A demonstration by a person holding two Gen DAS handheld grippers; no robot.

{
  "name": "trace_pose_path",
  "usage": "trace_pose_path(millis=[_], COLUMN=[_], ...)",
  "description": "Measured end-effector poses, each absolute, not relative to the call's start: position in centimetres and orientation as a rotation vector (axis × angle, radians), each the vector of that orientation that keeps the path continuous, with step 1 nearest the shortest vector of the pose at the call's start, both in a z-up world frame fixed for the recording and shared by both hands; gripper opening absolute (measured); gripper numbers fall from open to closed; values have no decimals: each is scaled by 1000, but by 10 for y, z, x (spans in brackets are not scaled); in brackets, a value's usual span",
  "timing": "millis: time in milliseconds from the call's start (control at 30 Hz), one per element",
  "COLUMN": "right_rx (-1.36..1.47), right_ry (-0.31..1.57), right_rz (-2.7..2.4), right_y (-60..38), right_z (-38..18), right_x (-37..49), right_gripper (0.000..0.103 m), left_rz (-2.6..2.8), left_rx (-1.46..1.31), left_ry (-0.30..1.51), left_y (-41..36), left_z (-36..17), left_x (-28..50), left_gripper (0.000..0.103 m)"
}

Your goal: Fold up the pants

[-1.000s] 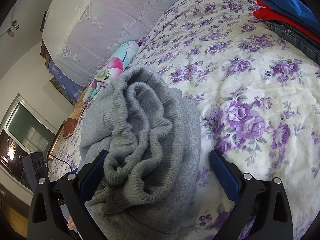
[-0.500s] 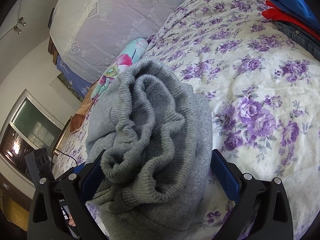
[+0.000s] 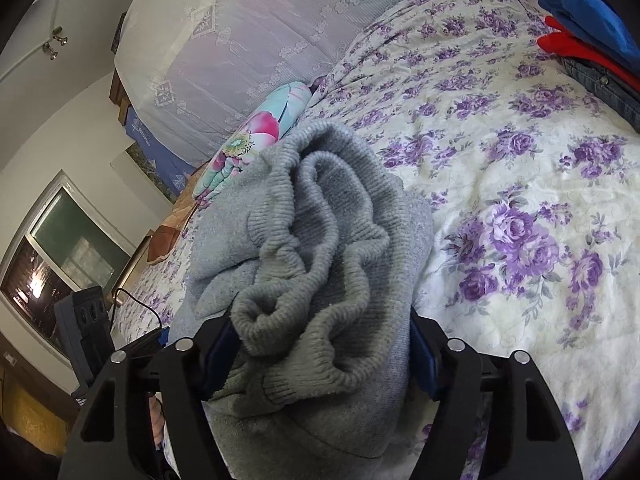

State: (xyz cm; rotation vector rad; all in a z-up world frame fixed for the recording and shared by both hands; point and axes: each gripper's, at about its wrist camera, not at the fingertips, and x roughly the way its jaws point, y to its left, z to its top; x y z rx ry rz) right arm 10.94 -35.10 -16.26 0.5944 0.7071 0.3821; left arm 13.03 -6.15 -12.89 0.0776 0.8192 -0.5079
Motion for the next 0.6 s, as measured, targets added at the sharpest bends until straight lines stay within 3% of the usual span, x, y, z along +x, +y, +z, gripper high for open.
trace_pose_path(millis=[167,600], right_rx=[570,532], right_ry=[684,635], right_rz=[370,372], right_y=[-350,-348], right_z=[-155,-133], right_x=[103,95], right_gripper=[66,62], left_rz=[-478,-447], left_rx=[77,113], left_ry=[807,738], left_y=[-59,-62], left_z=[-118,-91], left_x=[129,122], left_gripper=[44,34])
